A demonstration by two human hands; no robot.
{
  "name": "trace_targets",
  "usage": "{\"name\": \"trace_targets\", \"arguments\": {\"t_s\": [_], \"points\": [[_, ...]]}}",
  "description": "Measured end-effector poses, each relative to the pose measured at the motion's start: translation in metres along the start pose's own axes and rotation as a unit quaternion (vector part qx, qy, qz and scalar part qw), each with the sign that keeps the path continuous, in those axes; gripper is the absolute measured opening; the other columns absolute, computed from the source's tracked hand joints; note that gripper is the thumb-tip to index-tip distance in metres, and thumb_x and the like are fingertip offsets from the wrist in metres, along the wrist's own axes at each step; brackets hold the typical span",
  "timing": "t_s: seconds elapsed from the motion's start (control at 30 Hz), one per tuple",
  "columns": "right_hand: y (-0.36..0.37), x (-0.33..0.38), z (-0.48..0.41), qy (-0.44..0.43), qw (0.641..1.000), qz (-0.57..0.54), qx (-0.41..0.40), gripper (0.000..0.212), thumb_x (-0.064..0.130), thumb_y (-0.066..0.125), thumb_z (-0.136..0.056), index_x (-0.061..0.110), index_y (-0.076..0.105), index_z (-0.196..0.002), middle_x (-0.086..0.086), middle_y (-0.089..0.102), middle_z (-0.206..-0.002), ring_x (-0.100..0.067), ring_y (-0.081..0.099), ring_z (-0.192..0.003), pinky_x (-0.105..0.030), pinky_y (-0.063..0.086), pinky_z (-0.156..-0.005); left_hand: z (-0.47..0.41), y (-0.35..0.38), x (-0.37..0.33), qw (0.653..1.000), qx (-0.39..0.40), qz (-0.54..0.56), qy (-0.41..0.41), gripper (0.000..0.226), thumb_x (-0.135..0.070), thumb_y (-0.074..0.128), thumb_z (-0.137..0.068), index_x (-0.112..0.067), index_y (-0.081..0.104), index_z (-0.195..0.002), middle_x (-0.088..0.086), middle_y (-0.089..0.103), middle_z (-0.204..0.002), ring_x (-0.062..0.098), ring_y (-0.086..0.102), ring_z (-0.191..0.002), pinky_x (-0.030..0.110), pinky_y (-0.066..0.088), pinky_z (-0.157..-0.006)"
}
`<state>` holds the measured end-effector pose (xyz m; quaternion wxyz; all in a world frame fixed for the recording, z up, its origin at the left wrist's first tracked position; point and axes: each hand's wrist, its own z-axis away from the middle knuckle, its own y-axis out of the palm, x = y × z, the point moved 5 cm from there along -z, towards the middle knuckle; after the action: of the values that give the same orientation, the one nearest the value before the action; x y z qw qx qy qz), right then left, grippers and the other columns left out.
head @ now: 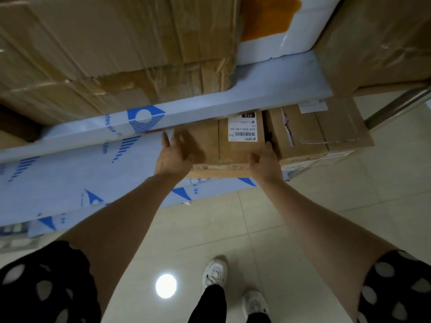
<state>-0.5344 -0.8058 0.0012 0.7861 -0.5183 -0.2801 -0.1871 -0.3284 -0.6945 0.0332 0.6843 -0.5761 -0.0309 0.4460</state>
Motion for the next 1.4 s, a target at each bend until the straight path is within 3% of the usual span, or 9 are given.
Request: {"name": "trace_targets", "arguments": {"t_s": [0.1, 0.3, 0.43, 0.57, 0.7, 0.83, 1.07, 1.23, 1.4], "points": [[-0.004, 0.001, -0.008, 0.035, 0.999, 0.041, 0.006, 0.034, 0.029, 0.046, -0.097, 0.002, 0.048, -0.118, -0.016, 0.059, -0.112, -0.034, 0.057, -0.105, -0.033, 0.041, -0.071, -0.01, 0.006, 0.0, 0.993, -0.009, 0.046, -0.104, 0.065, -0.037, 0.044, -0.098, -0.012, 0.013, -0.15, 0.02, 0.045, -0.139, 0.038, 0.048, -0.122, 0.043, 0.041, -0.095], [-0.001, -0.011, 0.044, 0.04, 0.993, 0.109, 0.035, 0.046, 0.047, 0.043, -0.096, 0.01, 0.049, -0.122, -0.012, 0.058, -0.116, -0.031, 0.059, -0.101, -0.034, 0.048, -0.072, 0.051, 0.016, 0.018, 0.987, -0.037, 0.003, -0.154, 0.062, -0.036, 0.042, -0.096, -0.011, 0.019, -0.149, 0.025, 0.043, -0.126, 0.045, 0.05, -0.111, 0.046, 0.04, -0.091], [0.002, -0.033, 0.079, 0.083, 0.984, 0.124, 0.097, 0.051, 0.052, 0.038, -0.097, 0.008, 0.052, -0.119, -0.013, 0.06, -0.113, -0.029, 0.06, -0.1, -0.031, 0.048, -0.072, 0.088, 0.023, 0.043, 0.971, 0.024, -0.01, -0.239, 0.068, -0.061, 0.038, -0.091, -0.01, 0.036, -0.137, 0.019, 0.048, -0.127, 0.04, 0.051, -0.114, 0.045, 0.041, -0.09], [-0.002, -0.017, 0.063, 0.046, 0.991, 0.054, 0.114, 0.037, 0.038, 0.042, -0.099, 0.01, 0.057, -0.118, -0.007, 0.065, -0.114, -0.023, 0.065, -0.098, -0.014, 0.039, -0.05, 0.068, 0.015, 0.041, 0.973, 0.031, 0.035, -0.225, 0.061, -0.055, 0.043, -0.093, -0.002, 0.058, -0.12, 0.02, 0.062, -0.119, 0.036, 0.056, -0.111, 0.036, 0.042, -0.085], [-0.002, -0.002, 0.031, 0.057, 0.993, -0.032, 0.099, 0.034, 0.033, 0.054, -0.095, 0.006, 0.054, -0.117, -0.01, 0.067, -0.109, -0.027, 0.067, -0.092, -0.035, 0.056, -0.072, 0.043, 0.008, 0.039, 0.96, -0.017, 0.171, -0.223, 0.04, -0.027, 0.061, -0.091, -0.004, 0.058, -0.123, 0.017, 0.062, -0.119, 0.035, 0.057, -0.11, 0.038, 0.046, -0.092], [0.001, -0.011, 0.03, 0.14, 0.983, -0.086, 0.079, 0.042, 0.034, 0.071, -0.083, 0.006, 0.055, -0.11, -0.008, 0.068, -0.1, -0.028, 0.067, -0.085, -0.045, 0.058, -0.076, 0.051, 0.017, 0.052, 0.923, -0.019, 0.274, -0.27, 0.05, -0.019, 0.077, -0.078, -0.004, 0.06, -0.123, 0.012, 0.064, -0.118, 0.028, 0.06, -0.106, 0.038, 0.05, -0.093], [-0.003, -0.007, 0.082, 0.091, 0.986, -0.028, 0.14, 0.033, 0.026, 0.077, -0.076, 0.009, 0.063, -0.101, -0.006, 0.07, -0.091, -0.023, 0.069, -0.078, -0.036, 0.058, -0.072, 0.123, 0.026, 0.076, 0.906, 0.034, 0.243, -0.344, 0.08, -0.042, 0.085, -0.066, 0.001, 0.052, -0.125, 0.012, 0.061, -0.113, 0.029, 0.059, -0.104, 0.042, 0.052, -0.092], [-0.015, 0.015, 0.132, 0.059, 0.979, 0.013, 0.196, 0.036, 0.023, 0.078, -0.073, 0.01, 0.06, -0.101, -0.004, 0.068, -0.097, -0.026, 0.068, -0.088, -0.036, 0.055, -0.078, 0.198, 0.009, 0.09, 0.89, 0.017, 0.245, -0.383, 0.079, -0.046, 0.083, -0.065, 0.0, 0.051, -0.119, 0.016, 0.061, -0.112, 0.029, 0.062, -0.102, 0.039, 0.055, -0.086], [-0.028, 0.054, 0.2, -0.014, 0.964, 0.053, 0.259, 0.024, 0.022, 0.076, -0.078, 0.016, 0.056, -0.089, 0.001, 0.063, -0.092, -0.02, 0.061, -0.08, -0.022, 0.041, -0.065, 0.288, -0.011, 0.108, 0.856, -0.039, 0.292, -0.424, 0.072, -0.041, 0.083, -0.068, 0.002, 0.051, -0.116, 0.015, 0.06, -0.104, 0.027, 0.061, -0.09, 0.035, 0.054, -0.074]]}}
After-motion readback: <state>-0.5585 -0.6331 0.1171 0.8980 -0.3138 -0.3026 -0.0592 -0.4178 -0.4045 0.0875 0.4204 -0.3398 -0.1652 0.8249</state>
